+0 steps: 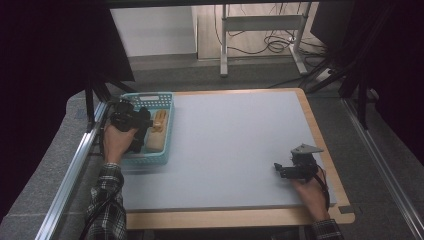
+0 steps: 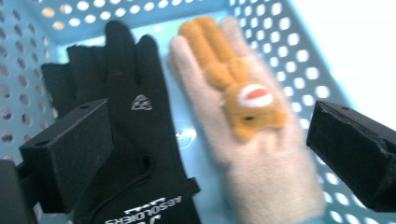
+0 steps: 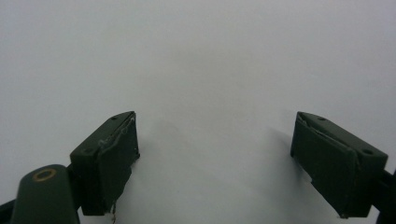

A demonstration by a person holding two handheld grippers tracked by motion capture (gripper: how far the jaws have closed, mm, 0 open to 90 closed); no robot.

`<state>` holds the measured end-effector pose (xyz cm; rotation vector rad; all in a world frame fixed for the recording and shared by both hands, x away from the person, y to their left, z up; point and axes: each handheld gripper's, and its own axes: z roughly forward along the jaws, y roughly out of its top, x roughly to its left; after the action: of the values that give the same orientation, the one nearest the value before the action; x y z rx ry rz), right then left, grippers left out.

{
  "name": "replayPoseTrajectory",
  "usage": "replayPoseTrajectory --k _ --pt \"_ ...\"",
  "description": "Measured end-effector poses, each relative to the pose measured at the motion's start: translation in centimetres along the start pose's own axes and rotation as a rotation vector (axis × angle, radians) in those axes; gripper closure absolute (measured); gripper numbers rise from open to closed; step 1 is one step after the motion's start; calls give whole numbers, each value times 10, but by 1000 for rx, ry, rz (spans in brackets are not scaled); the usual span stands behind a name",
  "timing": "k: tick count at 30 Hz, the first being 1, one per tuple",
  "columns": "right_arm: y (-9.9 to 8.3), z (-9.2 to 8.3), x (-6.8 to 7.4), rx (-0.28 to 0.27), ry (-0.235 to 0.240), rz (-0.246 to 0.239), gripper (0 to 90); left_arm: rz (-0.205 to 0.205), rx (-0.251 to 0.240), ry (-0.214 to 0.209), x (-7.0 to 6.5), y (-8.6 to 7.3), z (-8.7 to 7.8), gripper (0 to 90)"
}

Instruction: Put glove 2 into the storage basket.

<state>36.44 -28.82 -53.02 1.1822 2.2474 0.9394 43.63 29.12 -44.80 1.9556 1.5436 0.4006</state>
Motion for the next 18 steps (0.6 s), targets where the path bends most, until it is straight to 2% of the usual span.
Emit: replayPoseTrajectory --k 3,8,14,18 --pt "0 0 0 0 0 0 147 25 -23 -29 -9 0 -6 7" --pt "0 0 0 0 -1 0 147 94 -61 -73 -33 -2 -15 3" --pt "0 0 0 1 -1 -1 147 167 -91 -118 -61 -5 -19 0" --pt "0 0 0 1 -1 -1 147 199 -103 -141 -76 -6 -20 0"
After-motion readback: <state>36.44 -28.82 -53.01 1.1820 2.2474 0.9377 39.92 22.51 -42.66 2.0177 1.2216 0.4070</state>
